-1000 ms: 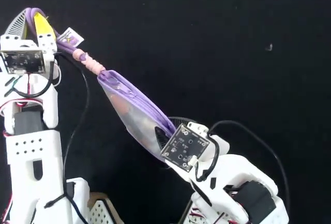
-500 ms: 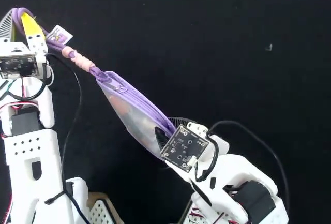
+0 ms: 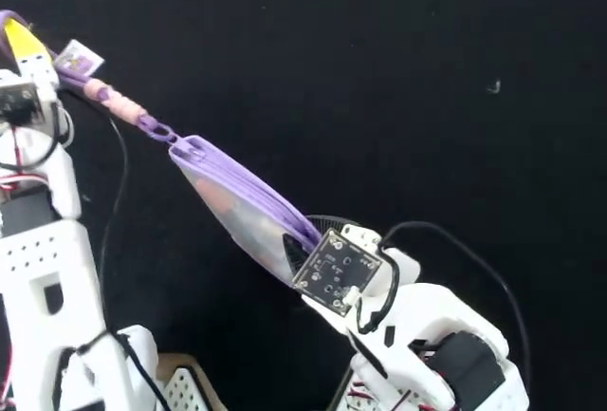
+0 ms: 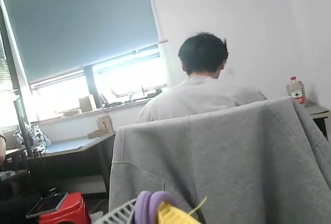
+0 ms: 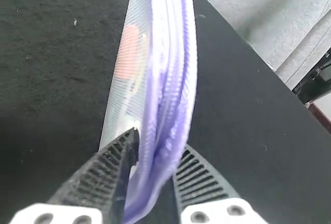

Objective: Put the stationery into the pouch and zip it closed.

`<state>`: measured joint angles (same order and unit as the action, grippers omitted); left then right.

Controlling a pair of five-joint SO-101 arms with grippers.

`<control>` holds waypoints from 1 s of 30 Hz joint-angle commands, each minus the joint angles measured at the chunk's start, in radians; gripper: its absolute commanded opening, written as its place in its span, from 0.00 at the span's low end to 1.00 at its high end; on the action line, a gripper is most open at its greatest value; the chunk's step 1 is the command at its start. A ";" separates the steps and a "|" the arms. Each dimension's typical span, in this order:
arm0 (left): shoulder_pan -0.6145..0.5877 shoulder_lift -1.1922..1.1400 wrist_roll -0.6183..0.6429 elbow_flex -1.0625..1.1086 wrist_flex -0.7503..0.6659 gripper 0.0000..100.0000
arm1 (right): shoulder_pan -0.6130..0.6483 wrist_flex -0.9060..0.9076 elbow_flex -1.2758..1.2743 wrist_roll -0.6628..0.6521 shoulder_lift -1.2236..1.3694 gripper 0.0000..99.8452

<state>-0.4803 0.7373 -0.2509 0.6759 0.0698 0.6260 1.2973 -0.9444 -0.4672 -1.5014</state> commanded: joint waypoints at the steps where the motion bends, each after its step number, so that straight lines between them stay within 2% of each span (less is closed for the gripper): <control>1: -0.087 -0.123 -0.003 -0.162 -0.028 0.03 | 0.005 0.017 -0.054 -0.015 0.073 0.01; 13: -0.074 -0.181 -0.006 -0.189 -0.017 0.03 | 0.005 0.015 -0.054 -0.017 0.073 0.01; 15: -0.061 -0.181 -0.008 -0.177 0.018 0.07 | 0.005 0.009 -0.056 -0.017 0.073 0.01; 18: -0.036 -0.181 -0.008 -0.179 0.130 0.17 | 0.003 -0.025 -0.085 -0.015 0.074 0.01; 20: -0.031 -0.181 -0.008 -0.180 0.201 0.21 | -0.002 -0.058 -0.110 -0.015 0.074 0.01; 25: -0.002 -0.180 -0.002 -0.243 0.391 0.22 | -0.084 -0.135 -0.145 -0.015 0.074 0.01; 30: 0.065 -0.180 -0.002 -0.450 0.718 0.22 | -0.109 -0.249 -0.208 -0.008 0.125 0.01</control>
<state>-0.4710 0.5501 -0.2570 0.4304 0.5593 0.5324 1.1147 -1.0625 -0.4687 -1.5014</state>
